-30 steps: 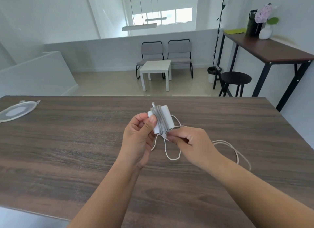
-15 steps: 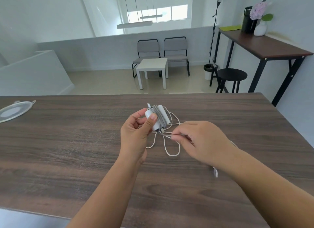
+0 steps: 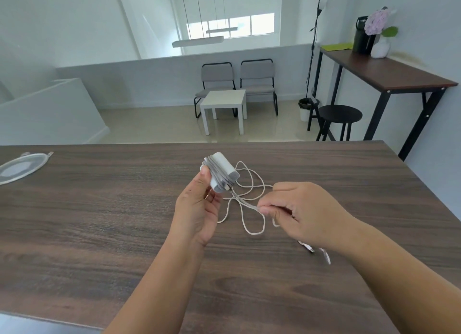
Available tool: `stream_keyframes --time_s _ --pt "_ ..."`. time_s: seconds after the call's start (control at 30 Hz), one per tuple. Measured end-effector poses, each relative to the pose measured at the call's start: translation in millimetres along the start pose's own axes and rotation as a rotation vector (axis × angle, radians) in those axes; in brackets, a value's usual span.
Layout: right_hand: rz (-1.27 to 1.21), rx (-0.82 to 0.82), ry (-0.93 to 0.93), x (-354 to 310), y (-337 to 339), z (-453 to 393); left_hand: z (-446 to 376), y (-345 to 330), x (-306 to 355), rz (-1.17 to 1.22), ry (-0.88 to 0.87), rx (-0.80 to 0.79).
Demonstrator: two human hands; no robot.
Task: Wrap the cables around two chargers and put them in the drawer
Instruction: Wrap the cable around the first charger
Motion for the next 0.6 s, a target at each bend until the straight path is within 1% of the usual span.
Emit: stream_keyframes --time_s 0.13,0.3,0.5,0.6 --pt "0.023 -0.015 -0.054 11 9 -1 1 -1 1 0.047 0.011 -0.029" --pt "0.092 -0.075 -0.087 11 12 1 7 -6 -3 -0.064 0.034 -0.112" --pt "0.034 -0.129 -0.118 12 9 5 17 -18 -1 -0.122 0.014 -0.242" --pt "0.036 -0.136 -0.129 12 9 5 19 -18 -1 -0.164 0.004 -0.259"
Point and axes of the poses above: each hand's wrist, its own z-axis away from the middle knuckle, its own y-axis out of the back of the hand, x = y × z, the point moved 8 cm from there along -z, towards the middle knuckle, and after that the axes turned 10 degrees about -y, right-handed, at the moved point
